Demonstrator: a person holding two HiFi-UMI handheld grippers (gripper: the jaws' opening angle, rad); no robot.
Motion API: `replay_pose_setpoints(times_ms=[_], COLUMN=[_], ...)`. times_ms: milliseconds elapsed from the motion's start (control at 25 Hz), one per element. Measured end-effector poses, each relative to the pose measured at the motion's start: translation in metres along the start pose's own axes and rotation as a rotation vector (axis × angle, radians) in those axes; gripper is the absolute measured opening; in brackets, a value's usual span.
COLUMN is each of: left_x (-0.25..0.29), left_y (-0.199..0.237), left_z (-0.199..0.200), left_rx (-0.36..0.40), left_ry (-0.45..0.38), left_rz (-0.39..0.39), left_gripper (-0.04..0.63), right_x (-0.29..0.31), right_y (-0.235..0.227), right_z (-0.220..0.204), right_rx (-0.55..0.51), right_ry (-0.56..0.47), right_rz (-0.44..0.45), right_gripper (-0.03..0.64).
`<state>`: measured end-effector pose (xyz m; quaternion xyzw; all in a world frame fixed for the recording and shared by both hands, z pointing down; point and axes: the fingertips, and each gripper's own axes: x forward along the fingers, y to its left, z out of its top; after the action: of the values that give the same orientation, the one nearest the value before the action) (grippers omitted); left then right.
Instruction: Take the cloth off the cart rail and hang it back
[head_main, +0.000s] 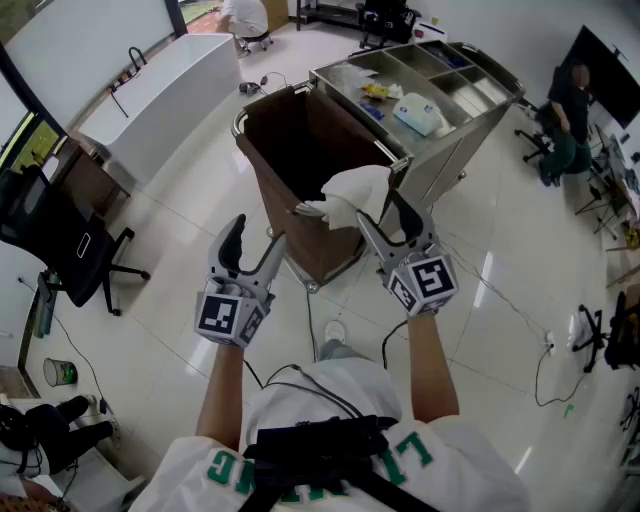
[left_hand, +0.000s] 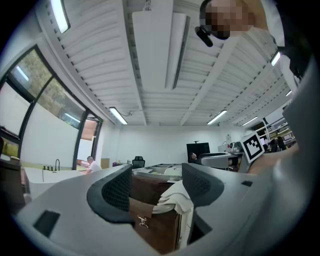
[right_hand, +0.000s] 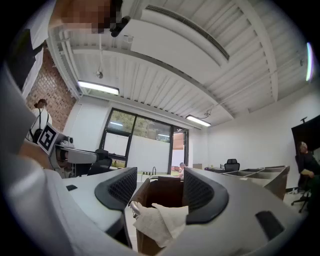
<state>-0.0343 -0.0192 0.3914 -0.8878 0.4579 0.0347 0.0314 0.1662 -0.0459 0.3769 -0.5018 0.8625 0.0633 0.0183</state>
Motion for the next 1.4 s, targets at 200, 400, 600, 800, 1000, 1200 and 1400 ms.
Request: replay_pose_setpoints(times_ms=[200,400,600,800,1000,1200,1400], left_x=[0.060,0.092,0.109,0.123,0.125,0.126,0.124], left_y=[0.007,0.012,0.040,0.045,0.064,0.072,0.092], left_z=[-0.002,-0.003,-0.019,-0.005,-0.014,-0.007,-0.007], left_rx=[-0.005,-0.038,-0.036,-0.077,-0.066,-0.095,-0.075], left_ry=[-0.015,0.025,0.038,0.033,0.010,0.011,-0.015], left_rz=[0.032,0.033,0.005,-0.049,-0.086,-0.108,-0.113], left_gripper=[0.291,0.291,0.291,0.291,0.291,0.291,0.291], right_x=[0.028,0.052,0.072,0.085,0.075,0.073,0.068], right_y=[-0.039,-0.053,-0.038,-0.017,-0.014,-0.015,-0.014], right_z=[-0.016,-0.038,-0.064,-0.126,-0.179,-0.170,-0.155], right_rx=[0.023,0.065,-0.197,-0.483,-0.563,-0.586,-0.577], right_ry=[0.016,0.110,0.346,0.665,0.938,0.982,0.953], right_rz=[0.063,0.250,0.486,0.694,0.833,0.808,0.747], right_gripper=[0.311,0.314,0.445,0.443,0.378,0.295,0.209])
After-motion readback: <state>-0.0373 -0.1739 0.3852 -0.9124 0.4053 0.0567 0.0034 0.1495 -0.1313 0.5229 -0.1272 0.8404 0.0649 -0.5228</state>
